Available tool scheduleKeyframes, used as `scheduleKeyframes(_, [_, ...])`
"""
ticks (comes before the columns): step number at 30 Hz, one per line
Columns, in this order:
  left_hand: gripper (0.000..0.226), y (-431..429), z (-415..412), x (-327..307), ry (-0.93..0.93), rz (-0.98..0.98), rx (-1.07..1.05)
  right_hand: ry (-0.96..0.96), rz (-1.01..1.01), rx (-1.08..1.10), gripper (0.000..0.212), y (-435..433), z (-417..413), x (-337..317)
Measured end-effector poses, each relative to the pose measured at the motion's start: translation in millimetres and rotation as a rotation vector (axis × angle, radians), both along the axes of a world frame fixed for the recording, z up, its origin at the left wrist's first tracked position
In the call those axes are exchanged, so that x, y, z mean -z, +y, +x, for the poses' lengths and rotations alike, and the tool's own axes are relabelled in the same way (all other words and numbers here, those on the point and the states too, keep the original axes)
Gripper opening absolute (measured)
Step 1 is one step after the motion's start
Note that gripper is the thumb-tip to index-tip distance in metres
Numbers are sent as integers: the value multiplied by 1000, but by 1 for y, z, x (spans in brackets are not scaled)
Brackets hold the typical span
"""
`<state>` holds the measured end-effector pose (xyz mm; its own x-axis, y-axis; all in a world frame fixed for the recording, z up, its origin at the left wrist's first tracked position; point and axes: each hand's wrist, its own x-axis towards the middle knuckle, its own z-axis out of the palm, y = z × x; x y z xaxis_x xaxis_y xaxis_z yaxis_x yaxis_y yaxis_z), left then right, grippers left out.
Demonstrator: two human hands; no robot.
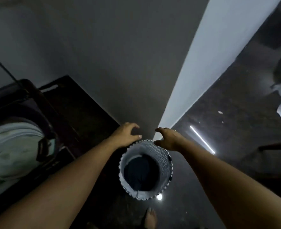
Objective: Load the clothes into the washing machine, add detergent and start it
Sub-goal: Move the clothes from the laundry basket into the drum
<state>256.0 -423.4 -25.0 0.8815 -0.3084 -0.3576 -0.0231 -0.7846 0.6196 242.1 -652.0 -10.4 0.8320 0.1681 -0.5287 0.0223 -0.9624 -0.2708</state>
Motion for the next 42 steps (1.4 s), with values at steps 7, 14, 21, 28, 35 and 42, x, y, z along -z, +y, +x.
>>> scheduleKeyframes(7, [48,-41,-16,128,213,-6,-72,160,69,57,66,-46,-19,121])
scheduleKeyframes(14, [52,-49,-30,280,418,-31,-212,275,127,132,66,-46,-27,274])
scheduleKeyframes(21, [52,-48,-38,414,532,-39,-288,370,154,224,69,-22,-32,419])
scheduleKeyframes(28, [63,-52,-24,527,611,-11,-418,388,133,426,63,7,-20,540])
scheduleKeyframes(35, [70,-62,-1,618,521,122,-421,310,167,564,77,8,0,631])
scheduleKeyframes(42, [64,-58,16,684,547,104,-381,325,124,620,117,-6,6,693])
